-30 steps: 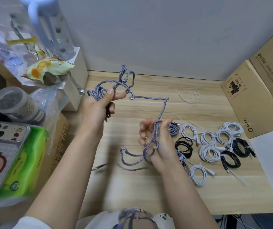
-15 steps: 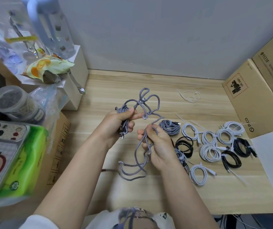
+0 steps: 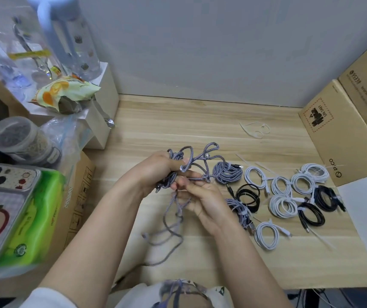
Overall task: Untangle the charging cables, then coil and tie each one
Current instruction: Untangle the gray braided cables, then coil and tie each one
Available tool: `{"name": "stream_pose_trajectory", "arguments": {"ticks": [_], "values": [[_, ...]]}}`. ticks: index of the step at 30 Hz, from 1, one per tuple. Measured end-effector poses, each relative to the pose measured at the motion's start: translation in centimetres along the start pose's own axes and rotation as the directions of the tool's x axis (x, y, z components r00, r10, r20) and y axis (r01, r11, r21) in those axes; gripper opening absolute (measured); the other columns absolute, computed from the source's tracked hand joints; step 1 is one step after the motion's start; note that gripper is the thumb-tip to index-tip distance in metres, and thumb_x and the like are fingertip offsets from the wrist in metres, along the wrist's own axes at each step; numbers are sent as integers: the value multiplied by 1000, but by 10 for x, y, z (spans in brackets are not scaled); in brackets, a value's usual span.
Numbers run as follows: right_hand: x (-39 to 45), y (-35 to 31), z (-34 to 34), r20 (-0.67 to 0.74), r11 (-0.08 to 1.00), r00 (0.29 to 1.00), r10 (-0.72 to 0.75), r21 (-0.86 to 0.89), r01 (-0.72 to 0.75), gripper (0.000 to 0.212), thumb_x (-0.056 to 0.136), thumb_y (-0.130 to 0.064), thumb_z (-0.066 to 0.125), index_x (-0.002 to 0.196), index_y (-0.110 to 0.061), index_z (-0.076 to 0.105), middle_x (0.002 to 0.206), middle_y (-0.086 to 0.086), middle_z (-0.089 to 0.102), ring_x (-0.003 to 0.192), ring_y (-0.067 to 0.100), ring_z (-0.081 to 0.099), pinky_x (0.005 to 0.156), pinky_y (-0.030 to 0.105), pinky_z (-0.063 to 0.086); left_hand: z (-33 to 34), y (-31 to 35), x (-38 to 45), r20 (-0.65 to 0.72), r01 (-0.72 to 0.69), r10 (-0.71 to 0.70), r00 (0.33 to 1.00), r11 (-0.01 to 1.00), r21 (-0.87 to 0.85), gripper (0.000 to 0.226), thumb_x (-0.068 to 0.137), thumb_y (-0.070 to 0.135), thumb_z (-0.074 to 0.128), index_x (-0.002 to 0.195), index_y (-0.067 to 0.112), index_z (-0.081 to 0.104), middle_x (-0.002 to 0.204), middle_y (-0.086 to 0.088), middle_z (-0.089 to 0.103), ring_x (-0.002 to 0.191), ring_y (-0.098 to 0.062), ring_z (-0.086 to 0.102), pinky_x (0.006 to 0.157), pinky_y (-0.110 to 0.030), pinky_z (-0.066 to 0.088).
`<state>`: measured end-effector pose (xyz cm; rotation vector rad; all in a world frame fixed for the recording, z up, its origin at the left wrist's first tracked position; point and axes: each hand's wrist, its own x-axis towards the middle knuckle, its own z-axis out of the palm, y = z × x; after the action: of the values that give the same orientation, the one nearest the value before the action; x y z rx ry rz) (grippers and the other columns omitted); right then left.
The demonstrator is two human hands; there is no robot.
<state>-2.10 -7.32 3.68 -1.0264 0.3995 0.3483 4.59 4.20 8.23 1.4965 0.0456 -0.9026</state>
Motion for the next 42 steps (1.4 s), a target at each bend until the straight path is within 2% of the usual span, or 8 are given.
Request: {"name": "stream_pose_trajectory", "arguments": {"ticks": [4, 8, 13, 19, 24, 29, 33, 42], "values": [[3, 0, -5, -5, 995, 999, -37, -96, 36, 13, 87, -5, 56, 79, -13, 64, 74, 2, 64, 73, 13, 62, 76, 31, 48, 0, -7, 5, -40, -59, 61, 997, 997, 59, 29, 96, 10, 50, 67, 8, 55, 73, -19, 66, 35, -7, 46, 44, -17, 39], [2, -5, -11, -10, 999, 999, -46, -23, 46, 7, 68, -13, 61, 70, -7, 65, 68, 5, 68, 64, 14, 64, 74, 30, 52, -10, -11, 10, -154, -135, 149, 977, 986, 98, 43, 94, 4, 46, 53, 10, 59, 52, -6, 57, 39, -9, 43, 50, -25, 28], [3, -16, -27, -148, 982, 988, -46, 177, 72, 25, 87, -8, 45, 63, -12, 38, 53, 1, 37, 39, 11, 34, 60, 28, 42, -40, -16, 15, -352, -215, 179, 919, 974, -69, 31, 95, 5, 46, 66, 14, 50, 48, 3, 53, 36, -10, 43, 54, -31, 22], [-1, -15, -38, -273, 989, 961, -44, -147, 4, 37, 84, -35, 62, 61, -20, 37, 45, -9, 21, 34, 5, 18, 41, 17, 34, -48, -19, 16, -442, -259, 195, 876, 962, -89, 30, 98, 10, 43, 69, 18, 42, 45, 10, 48, 37, -7, 41, 55, -30, 22], [-4, -9, -48, -165, 786, 986, 13, -608, -112, 29, 86, -33, 65, 65, -14, 63, 41, -7, 34, 36, 5, 27, 40, 20, 24, -51, -11, 11, -509, -314, 229, 830, 946, -86, 33, 99, 12, 41, 67, 19, 42, 43, 11, 46, 36, -5, 42, 43, -19, 25], [-4, -7, -50, -162, 406, 985, 59, -897, -172, 32, 66, -23, 84, 51, -18, 56, 48, -6, 53, 45, 3, 48, 46, 16, 31, -56, -7, 11, -586, -349, 246, 772, 935, -67, 32, 100, 15, 41, 68, 20, 44, 42, 11, 46, 36, -4, 43, 44, -19, 24], [4, 2, -54, -175, 102, 984, -18, -980, -172, 27, 66, -4, 70, 57, -22, 52, 61, -11, 53, 65, 12, 52, 50, 16, 34, -51, -7, 13, -614, -364, 246, 750, 928, -73, 29, 99, 15, 42, 71, 20, 46, 42, 11, 47, 35, -3, 41, 48, -22, 23], [13, 14, -64, -89, 219, 933, -348, -976, -12, 52, 63, 22, 37, 83, -25, 50, 84, -1, 38, 83, 19, 39, 62, 26, 27, -51, -4, 9, -586, -380, 264, 766, 921, -82, 27, 99, 14, 44, 72, 18, 49, 43, 12, 46, 44, -5, 39, 46, -16, 27]]}}
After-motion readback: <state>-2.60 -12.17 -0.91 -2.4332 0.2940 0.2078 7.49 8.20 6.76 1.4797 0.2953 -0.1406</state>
